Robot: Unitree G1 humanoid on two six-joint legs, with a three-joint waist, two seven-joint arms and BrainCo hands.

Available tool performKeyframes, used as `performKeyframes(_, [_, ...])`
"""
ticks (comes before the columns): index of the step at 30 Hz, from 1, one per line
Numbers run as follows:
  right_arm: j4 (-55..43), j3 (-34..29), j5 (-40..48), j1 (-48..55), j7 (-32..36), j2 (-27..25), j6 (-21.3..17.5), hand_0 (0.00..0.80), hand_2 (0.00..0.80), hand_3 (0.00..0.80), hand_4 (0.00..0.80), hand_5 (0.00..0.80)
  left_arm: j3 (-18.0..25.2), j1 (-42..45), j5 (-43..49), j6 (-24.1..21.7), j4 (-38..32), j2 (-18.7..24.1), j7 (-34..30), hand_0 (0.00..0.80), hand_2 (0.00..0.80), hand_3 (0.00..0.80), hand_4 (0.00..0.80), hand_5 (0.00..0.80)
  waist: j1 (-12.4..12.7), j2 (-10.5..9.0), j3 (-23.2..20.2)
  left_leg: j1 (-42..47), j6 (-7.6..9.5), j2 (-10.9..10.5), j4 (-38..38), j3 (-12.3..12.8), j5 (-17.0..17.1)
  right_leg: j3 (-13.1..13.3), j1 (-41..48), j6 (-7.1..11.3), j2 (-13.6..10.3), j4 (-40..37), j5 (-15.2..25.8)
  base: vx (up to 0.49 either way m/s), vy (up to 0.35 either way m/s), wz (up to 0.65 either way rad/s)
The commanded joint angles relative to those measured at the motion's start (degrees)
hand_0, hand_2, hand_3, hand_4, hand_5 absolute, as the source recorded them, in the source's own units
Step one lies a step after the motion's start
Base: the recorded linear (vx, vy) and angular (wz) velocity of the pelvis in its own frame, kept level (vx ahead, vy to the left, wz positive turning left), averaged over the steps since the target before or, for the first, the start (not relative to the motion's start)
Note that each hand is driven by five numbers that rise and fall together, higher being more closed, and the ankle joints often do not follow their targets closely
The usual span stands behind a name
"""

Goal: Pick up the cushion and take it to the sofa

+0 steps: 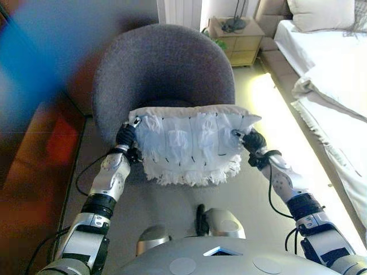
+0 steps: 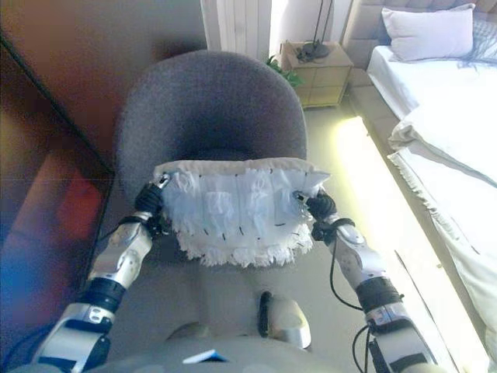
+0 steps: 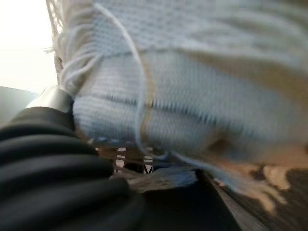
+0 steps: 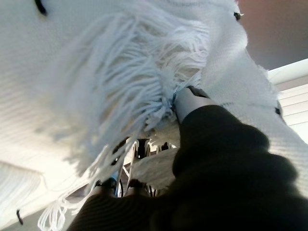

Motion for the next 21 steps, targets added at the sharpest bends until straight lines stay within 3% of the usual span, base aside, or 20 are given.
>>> performKeyframes(1, [-4.15, 1.35, 1.77, -5.87, 4.07, 3.24, -3.75, 0.800, 0.800, 0.800, 0.800, 0.800, -1.58, -1.70, 0.17, -3.04, -8.00, 0.33, -1.49, 0.800, 0.800, 0.800, 0.800, 0.800, 1.39, -2.91, -2.52, -0.82, 0.97, 2.29, -7.15, 2.87, 7.64, -0.85, 4.46, 6.18, -2.77, -6.18, 2.61, 0.264, 0.065, -0.08])
performKeyframes(4, [-2.66, 2.28, 2.03, -8.96, 1.96, 3.72, -1.70, 0.800, 0.800, 0.800, 0.800, 0.800, -1.36, -2.83, -0.93, -2.68, -5.62, 0.72, -1.67, 0.800, 0.800, 0.800, 0.800, 0.800, 2.46, -1.89, -2.40, -0.03, 0.52, 4.30, -24.52, 3.09, 10.21, 1.16, 6.79, 6.91, -1.93, -5.83, 0.75, 0.283, 0.143, -0.18])
performKeyframes(8, [-0.97, 3.25, 2.73, -9.74, -0.60, 4.50, -1.31, 0.800, 0.800, 0.800, 0.800, 0.800, -2.01, -4.25, -0.86, -2.19, -3.03, 0.02, -2.42, 0.800, 0.800, 0.800, 0.800, 0.800, 4.63, -0.64, -3.09, -1.79, -1.96, 5.13, -40.93, -0.29, 13.90, 2.89, 11.81, 8.66, -1.97, -6.96, -1.69, 0.341, 0.189, -0.09])
performKeyframes(10, [0.18, 3.43, 3.36, -10.56, -1.22, 4.81, -1.34, 0.800, 0.800, 0.800, 0.800, 0.800, -2.22, -4.68, -0.66, -2.51, -1.66, -0.21, -3.01, 0.800, 0.800, 0.800, 0.800, 0.800, 5.36, -0.52, -3.41, -2.96, -2.35, 5.35, -42.59, 0.15, 14.28, 3.28, 14.48, 9.48, -2.71, -7.50, -2.69, 0.282, 0.148, -0.24])
performKeyframes(13, [2.48, 3.16, 3.10, -12.66, -2.05, 5.42, -2.54, 0.800, 0.800, 0.800, 0.800, 0.800, -2.43, -6.86, -0.76, -3.24, 1.16, 0.30, -4.55, 0.800, 0.800, 0.800, 0.800, 0.800, 5.17, -0.23, -4.17, -2.80, -0.77, 4.69, -41.38, 2.97, 10.10, 1.90, 15.17, 11.12, -5.43, -5.47, -4.16, 0.199, 0.155, -0.30])
performKeyframes(16, [2.08, 3.05, 4.24, -13.41, -2.64, 5.24, -2.85, 0.800, 0.800, 0.800, 0.800, 0.800, -3.41, -9.09, -1.49, -3.83, 2.72, 1.72, -3.36, 0.800, 0.800, 0.800, 0.800, 0.800, 4.90, 0.11, -4.17, -3.18, 1.05, 2.62, -38.65, 1.39, 6.90, 3.06, 13.46, 12.16, -7.88, -0.90, -4.42, 0.155, 0.140, -0.46])
performKeyframes(18, [1.86, 3.08, 4.66, -13.65, -4.33, 5.99, -3.59, 0.800, 0.800, 0.800, 0.800, 0.800, -4.47, -10.34, -1.24, -3.99, 2.85, 2.04, -2.55, 0.800, 0.800, 0.800, 0.800, 0.800, 5.35, -0.01, -4.38, -3.76, 3.02, 0.72, -37.83, 1.62, 5.52, 2.82, 11.20, 12.96, -11.20, 5.58, -0.15, 0.081, 0.154, -0.01])
performKeyframes(20, [2.36, 3.27, 4.20, -13.91, -6.02, 6.78, -5.33, 0.800, 0.800, 0.800, 0.800, 0.800, -5.92, -11.25, -0.80, -4.44, 2.67, 2.51, -2.40, 0.800, 0.800, 0.800, 0.800, 0.800, 5.30, 1.36, -3.38, -2.15, 4.86, -0.41, -38.07, 1.82, 4.18, 2.80, 3.80, 12.08, -15.51, 20.14, 6.20, 0.145, 0.274, -0.14])
performKeyframes(21, [2.92, 3.38, 4.57, -14.19, -6.47, 6.95, -5.69, 0.800, 0.800, 0.800, 0.800, 0.800, -6.03, -11.27, -1.21, -4.25, 2.60, 2.78, -2.68, 0.800, 0.800, 0.800, 0.800, 0.800, 5.43, 1.37, -2.96, -0.67, 4.87, -1.31, -37.77, 1.54, 2.75, 2.77, 2.29, 11.98, -16.64, 23.17, 5.86, 0.217, 0.201, 0.06])
